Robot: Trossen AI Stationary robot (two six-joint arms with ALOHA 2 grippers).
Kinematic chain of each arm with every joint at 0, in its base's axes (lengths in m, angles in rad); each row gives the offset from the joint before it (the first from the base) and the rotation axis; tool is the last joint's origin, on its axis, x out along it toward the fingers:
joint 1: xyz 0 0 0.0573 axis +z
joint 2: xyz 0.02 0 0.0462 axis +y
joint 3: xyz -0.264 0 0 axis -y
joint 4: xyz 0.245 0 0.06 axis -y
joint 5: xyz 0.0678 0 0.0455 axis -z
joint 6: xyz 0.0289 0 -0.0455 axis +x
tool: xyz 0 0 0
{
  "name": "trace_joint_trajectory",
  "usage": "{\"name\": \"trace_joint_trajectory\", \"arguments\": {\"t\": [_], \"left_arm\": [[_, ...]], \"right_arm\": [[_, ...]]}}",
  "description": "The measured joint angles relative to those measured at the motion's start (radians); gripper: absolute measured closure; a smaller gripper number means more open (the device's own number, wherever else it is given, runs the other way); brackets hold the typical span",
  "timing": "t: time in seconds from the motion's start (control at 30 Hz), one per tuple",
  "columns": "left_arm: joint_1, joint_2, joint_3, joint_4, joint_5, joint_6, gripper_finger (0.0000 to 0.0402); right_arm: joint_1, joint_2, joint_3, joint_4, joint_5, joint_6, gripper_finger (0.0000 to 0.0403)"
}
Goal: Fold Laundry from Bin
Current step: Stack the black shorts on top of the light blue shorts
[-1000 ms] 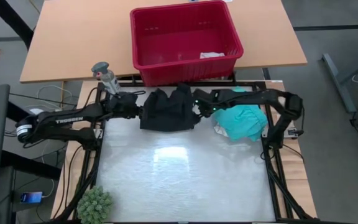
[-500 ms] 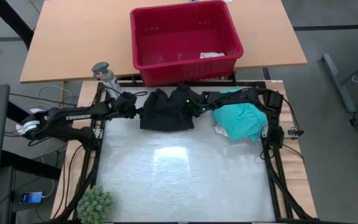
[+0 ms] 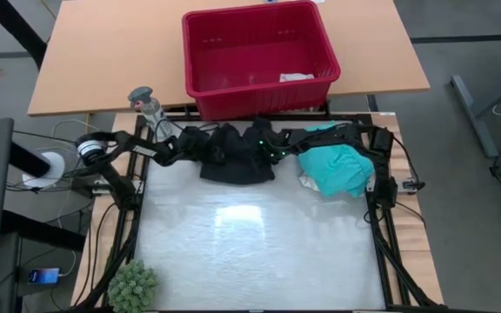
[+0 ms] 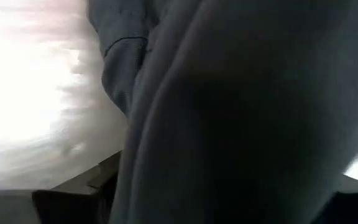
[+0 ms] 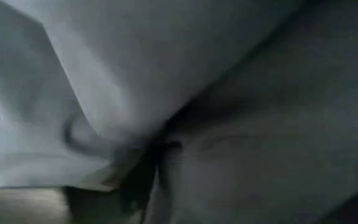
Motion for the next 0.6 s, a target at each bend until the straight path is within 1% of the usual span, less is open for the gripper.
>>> {"name": "trace_joint_trajectory", "arguments": {"t": [0.07,0.13,0.23,0.27,0.33,0.37,0.4,0.57,0.6], "left_arm": [[-0.002,0.025,0.008,0.050,0.025,-0.034,0.0137],[-0.008,0.033,0.021,0.024,0.024,-0.038,0.0166],[-0.011,0.031,0.037,-0.021,0.029,-0.016,0.0236],[-0.011,0.026,0.042,-0.031,0.034,-0.013,0.0269],[-0.011,0.016,0.053,-0.041,0.042,-0.013,0.0339],[-0.011,0.009,0.060,-0.048,0.046,-0.016,0.0368],[-0.011,0.004,0.067,-0.052,0.051,-0.029,0.0379],[-0.019,-0.040,0.132,-0.039,0.143,-0.138,0.0382],[-0.025,-0.051,0.150,-0.037,0.145,-0.147,0.0382]], "right_arm": [[0.005,0.021,0.000,0.000,-0.003,0.015,0.0186],[0.015,0.023,0.000,0.003,-0.004,0.017,0.0249],[0.026,0.014,-0.001,0.017,-0.004,-0.009,0.0355],[0.028,0.008,-0.002,0.019,-0.006,-0.025,0.0362],[0.028,-0.003,0.005,0.004,-0.008,-0.032,0.0362],[0.026,-0.010,0.012,-0.014,-0.012,-0.037,0.0362],[0.025,-0.018,0.020,-0.038,-0.017,-0.041,0.0362],[0.017,-0.113,0.087,-0.174,0.010,-0.101,0.0362],[0.017,-0.137,0.099,-0.204,0.023,-0.103,0.0362]]}}
